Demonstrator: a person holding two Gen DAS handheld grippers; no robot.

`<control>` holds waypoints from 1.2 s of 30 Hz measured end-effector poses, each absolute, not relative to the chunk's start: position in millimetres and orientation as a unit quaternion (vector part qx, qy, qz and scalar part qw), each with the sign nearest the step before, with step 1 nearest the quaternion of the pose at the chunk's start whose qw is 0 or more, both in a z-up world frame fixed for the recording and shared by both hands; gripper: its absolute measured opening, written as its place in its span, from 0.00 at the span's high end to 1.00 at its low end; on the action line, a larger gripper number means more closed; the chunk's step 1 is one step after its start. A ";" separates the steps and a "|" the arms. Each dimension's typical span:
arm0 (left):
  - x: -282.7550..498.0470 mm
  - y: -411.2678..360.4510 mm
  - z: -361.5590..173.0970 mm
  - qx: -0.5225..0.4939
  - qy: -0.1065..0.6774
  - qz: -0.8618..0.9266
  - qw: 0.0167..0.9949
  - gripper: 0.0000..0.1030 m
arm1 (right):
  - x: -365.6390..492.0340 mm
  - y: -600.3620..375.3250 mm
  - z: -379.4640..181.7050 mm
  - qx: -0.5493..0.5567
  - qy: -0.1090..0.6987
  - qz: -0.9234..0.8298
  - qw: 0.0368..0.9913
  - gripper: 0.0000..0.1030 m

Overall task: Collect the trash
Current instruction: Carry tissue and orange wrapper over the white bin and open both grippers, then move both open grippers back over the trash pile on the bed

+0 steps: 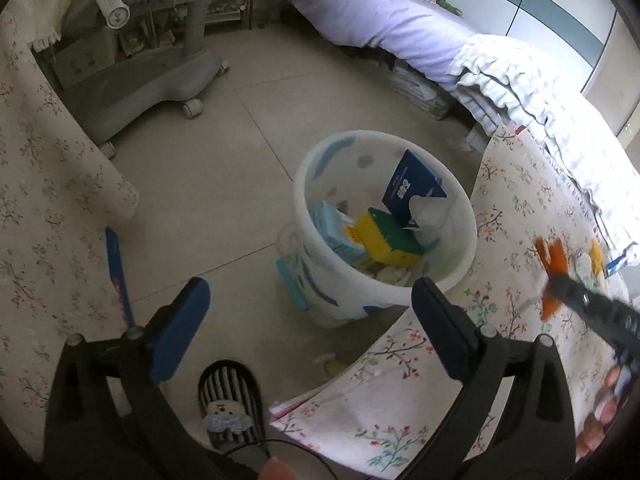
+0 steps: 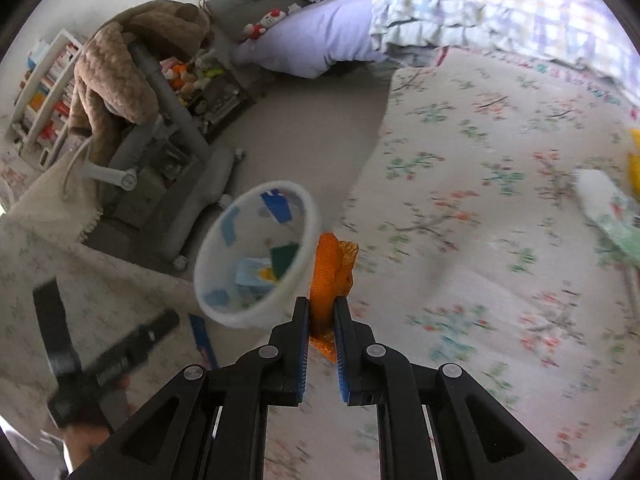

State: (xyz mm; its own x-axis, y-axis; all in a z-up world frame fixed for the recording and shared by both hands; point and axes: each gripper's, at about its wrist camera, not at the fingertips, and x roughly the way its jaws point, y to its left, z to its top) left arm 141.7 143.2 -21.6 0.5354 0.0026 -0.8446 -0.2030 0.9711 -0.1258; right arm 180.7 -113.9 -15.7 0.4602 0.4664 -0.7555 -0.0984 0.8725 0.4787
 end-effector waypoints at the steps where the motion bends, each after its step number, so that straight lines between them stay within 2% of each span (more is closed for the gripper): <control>1: 140.5 144.2 -20.5 -0.099 0.477 0.061 0.871 0.02 | 183.8 -110.1 -16.1 0.191 0.492 0.172 0.832 0.88; 14: 139.6 151.7 -18.1 -0.078 0.473 0.072 0.875 0.02 | 224.8 -52.9 -26.3 0.207 0.495 0.201 0.820 0.87; 18: 140.7 154.8 -17.1 -0.082 0.472 0.073 0.875 0.02 | 229.6 -45.3 -26.0 0.200 0.490 0.217 0.820 0.83; 20: 140.7 154.3 -16.3 -0.081 0.472 0.073 0.875 0.02 | 228.0 -45.3 -23.2 0.186 0.488 0.214 0.826 0.63; 21: 140.9 154.4 -16.4 -0.081 0.472 0.072 0.875 0.02 | 226.6 -46.3 -21.7 0.181 0.488 0.209 0.828 0.32; 22: 140.8 154.4 -16.4 -0.080 0.472 0.073 0.875 0.02 | 225.1 -48.6 -19.9 0.178 0.486 0.203 0.831 0.11; 29: 140.4 144.2 -10.1 -0.072 0.468 0.066 0.878 0.02 | 204.0 -79.1 -6.2 0.148 0.473 0.163 0.853 0.10; 32: 139.0 135.2 -6.9 -0.061 0.463 0.062 0.882 0.02 | 189.1 -98.0 -0.9 0.131 0.458 0.141 0.868 0.00; 36: 136.6 121.1 -3.4 -0.044 0.459 0.053 0.886 0.01 | 163.8 -125.0 4.9 0.090 0.443 0.118 0.884 0.00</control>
State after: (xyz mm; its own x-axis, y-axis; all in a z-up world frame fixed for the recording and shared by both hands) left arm 136.6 121.1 -3.4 0.5729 0.0547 -0.8178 -0.1347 0.9905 -0.0281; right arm 163.8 -125.0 4.9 0.5789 0.2889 -0.7625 -0.1289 0.9558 0.2642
